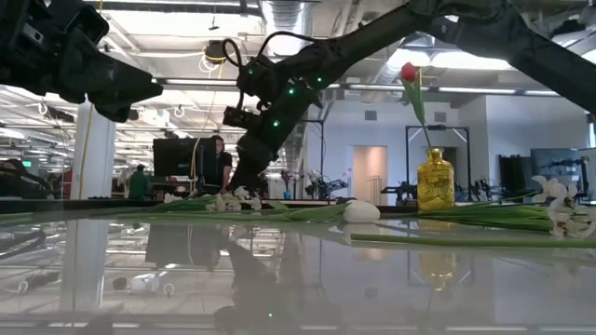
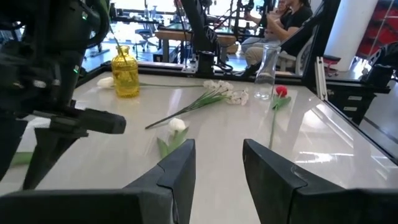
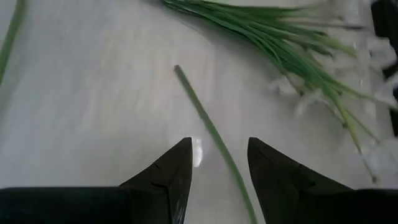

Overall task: Sort flowers into vase by color
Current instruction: Put the top black flower into the yellow flower vase

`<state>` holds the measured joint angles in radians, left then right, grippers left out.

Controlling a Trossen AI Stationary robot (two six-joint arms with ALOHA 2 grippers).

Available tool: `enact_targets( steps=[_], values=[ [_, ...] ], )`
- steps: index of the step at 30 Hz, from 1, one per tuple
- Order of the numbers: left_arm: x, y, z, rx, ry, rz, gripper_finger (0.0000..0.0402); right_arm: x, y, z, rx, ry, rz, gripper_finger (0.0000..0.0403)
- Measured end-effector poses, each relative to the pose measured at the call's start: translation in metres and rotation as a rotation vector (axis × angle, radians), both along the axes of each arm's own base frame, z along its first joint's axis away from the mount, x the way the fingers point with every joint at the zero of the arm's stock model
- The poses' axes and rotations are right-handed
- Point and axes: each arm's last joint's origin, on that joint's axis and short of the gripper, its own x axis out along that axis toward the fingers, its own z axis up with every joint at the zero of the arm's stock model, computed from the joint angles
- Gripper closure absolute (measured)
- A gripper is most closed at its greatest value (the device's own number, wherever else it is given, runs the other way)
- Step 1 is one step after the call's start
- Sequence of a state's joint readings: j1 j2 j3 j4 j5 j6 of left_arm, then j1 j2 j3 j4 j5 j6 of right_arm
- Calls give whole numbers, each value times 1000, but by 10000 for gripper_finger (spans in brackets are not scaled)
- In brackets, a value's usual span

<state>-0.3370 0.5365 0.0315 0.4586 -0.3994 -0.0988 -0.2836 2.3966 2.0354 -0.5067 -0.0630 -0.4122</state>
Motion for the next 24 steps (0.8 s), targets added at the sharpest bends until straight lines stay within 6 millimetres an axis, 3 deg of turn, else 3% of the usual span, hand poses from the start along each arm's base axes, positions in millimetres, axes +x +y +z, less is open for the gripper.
enact_targets(
  steps=[4,11,18,24],
  values=[
    [0,0,0,14,-1,5,279,10,7,-3,-41,-65,44,223],
    [0,1,3,40,-28,20,279,25,11,-35,-19,-45,15,222],
    [0,1,4,48,-34,28,279,38,3,-42,-6,-40,8,222],
    [0,1,3,51,-28,27,279,35,-5,-36,50,-30,19,228]
  ],
)
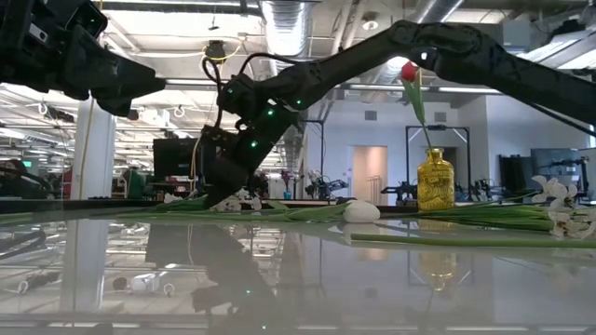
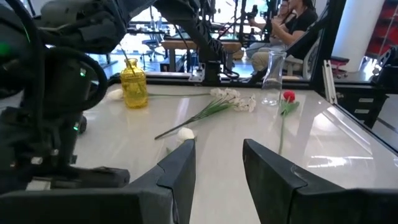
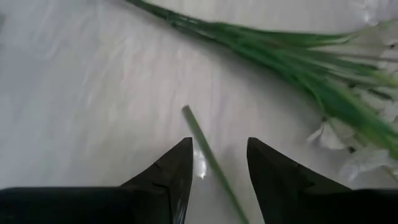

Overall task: Sort flowers into vase by color
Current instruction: Put the top black flower into the yellow flower vase

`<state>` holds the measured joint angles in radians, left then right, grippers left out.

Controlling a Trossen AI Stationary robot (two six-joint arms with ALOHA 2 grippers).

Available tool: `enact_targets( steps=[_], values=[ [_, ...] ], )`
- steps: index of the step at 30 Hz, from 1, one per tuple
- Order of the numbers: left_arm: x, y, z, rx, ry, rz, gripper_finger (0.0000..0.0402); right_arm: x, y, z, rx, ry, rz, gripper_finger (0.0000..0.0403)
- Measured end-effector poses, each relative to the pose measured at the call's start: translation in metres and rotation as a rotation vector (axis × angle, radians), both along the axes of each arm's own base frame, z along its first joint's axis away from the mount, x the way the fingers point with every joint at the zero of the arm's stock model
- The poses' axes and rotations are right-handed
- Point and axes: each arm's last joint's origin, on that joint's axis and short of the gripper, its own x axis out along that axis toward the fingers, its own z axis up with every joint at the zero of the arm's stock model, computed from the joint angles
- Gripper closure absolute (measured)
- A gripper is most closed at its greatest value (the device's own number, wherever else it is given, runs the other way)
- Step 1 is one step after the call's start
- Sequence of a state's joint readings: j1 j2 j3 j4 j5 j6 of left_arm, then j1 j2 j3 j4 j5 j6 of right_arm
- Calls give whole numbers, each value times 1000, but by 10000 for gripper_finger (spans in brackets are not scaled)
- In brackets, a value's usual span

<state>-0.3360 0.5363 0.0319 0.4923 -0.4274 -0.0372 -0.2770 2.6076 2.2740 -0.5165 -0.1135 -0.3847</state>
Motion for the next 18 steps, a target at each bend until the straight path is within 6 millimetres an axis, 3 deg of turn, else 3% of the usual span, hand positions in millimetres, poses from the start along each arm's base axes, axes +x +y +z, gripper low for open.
enact_targets(
  steps=[18],
  values=[
    [0,0,2,-5,-23,3,279,-6,11,-13,55,89,26,335]
  ],
)
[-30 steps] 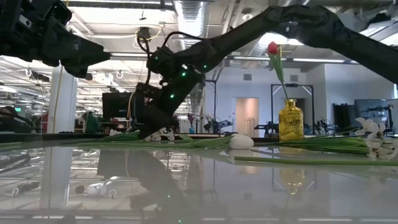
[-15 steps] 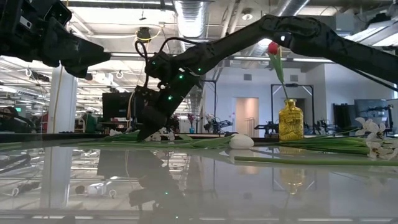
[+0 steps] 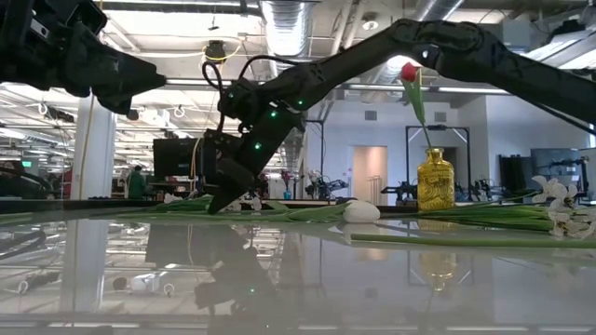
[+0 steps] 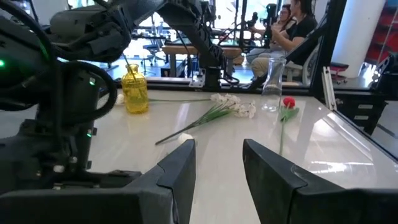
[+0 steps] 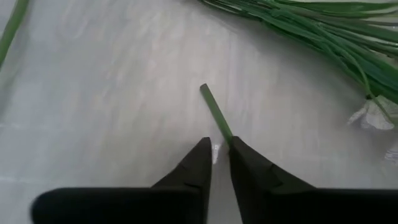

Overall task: Sort flowers into vase by color
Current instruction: Put the top black flower into the yellow flower vase

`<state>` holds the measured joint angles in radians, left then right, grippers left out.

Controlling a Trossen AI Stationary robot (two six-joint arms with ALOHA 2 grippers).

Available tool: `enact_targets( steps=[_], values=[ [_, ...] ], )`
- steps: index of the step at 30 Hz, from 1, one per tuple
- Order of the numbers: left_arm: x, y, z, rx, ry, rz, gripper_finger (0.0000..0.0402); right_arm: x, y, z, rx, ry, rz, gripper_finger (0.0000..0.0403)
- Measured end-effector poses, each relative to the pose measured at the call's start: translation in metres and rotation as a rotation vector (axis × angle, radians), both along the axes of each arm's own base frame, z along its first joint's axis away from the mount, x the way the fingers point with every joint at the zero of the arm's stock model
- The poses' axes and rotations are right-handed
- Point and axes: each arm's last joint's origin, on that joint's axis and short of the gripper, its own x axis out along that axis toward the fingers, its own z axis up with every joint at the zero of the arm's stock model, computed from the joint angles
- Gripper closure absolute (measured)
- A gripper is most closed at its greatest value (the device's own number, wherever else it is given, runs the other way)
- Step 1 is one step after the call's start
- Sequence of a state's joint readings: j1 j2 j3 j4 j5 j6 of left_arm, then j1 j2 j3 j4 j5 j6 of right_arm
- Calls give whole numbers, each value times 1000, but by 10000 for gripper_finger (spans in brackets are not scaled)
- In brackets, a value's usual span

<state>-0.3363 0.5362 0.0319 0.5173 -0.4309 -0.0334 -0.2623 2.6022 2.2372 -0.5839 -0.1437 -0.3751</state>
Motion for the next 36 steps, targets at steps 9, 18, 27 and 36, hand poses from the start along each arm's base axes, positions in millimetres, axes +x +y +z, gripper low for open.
enact_targets(
  steps=[9,18,27,36],
  values=[
    [0,0,-1,5,13,-1,279,10,46,10,20,9,97,380],
    [0,0,-3,18,34,-2,279,18,49,33,-51,-63,82,348],
    [0,0,-3,26,34,-2,279,8,2,29,15,-58,-12,254],
    [0,0,-2,21,18,-2,279,5,-15,29,103,-110,-12,197]
  ],
)
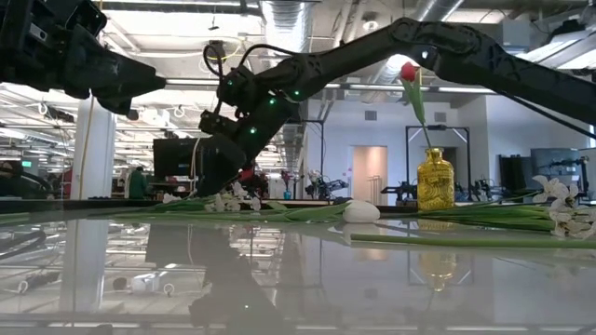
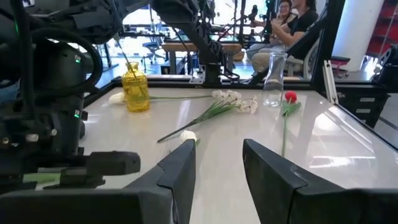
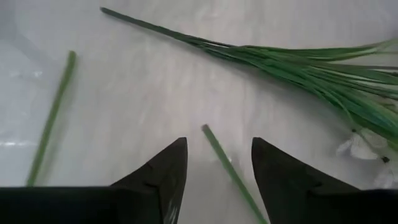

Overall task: Sort flowers into vase by color
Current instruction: Put the top black flower into the yellow flower vase

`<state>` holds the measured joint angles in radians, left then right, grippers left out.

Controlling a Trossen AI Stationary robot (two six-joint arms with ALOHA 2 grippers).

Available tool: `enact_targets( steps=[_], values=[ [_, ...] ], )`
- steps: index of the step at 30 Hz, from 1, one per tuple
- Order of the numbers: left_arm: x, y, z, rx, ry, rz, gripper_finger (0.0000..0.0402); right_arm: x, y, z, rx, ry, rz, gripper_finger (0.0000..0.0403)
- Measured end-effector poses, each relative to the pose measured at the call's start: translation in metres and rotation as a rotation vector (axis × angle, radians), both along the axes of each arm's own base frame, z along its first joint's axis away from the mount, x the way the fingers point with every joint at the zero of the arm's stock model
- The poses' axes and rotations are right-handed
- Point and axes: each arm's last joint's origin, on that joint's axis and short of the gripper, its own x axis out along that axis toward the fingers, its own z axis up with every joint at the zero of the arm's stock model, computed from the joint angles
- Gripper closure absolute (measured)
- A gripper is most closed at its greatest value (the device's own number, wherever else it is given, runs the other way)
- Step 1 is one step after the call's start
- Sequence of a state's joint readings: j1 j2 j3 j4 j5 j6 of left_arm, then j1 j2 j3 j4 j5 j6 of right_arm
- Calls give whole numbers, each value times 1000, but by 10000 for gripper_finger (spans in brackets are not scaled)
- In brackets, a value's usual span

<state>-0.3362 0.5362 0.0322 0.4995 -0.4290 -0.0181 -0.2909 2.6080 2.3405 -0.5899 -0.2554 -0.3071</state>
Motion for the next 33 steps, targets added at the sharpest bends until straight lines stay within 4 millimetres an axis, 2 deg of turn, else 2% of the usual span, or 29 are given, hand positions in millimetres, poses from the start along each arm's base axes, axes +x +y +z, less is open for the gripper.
enact_targets(
  steps=[4,10,15,19,23,25,29,33],
  values=[
    [0,0,0,7,-4,0,279,-1,0,-2,4,8,-1,201],
    [0,0,3,15,-24,1,279,6,-2,-37,23,19,1,206],
    [0,0,5,22,-39,2,279,8,3,-36,-15,34,-23,214],
    [0,0,4,22,-39,2,279,4,4,-39,-32,80,11,261],
    [0,0,4,23,-35,2,279,5,10,-40,-79,97,51,347],
    [0,0,4,27,-32,2,279,6,15,-40,-98,96,76,383],
    [0,0,3,30,-27,2,279,9,28,-29,-140,75,116,386],
    [0,0,3,32,-22,-4,279,6,46,-3,-144,66,143,386]
  ],
)
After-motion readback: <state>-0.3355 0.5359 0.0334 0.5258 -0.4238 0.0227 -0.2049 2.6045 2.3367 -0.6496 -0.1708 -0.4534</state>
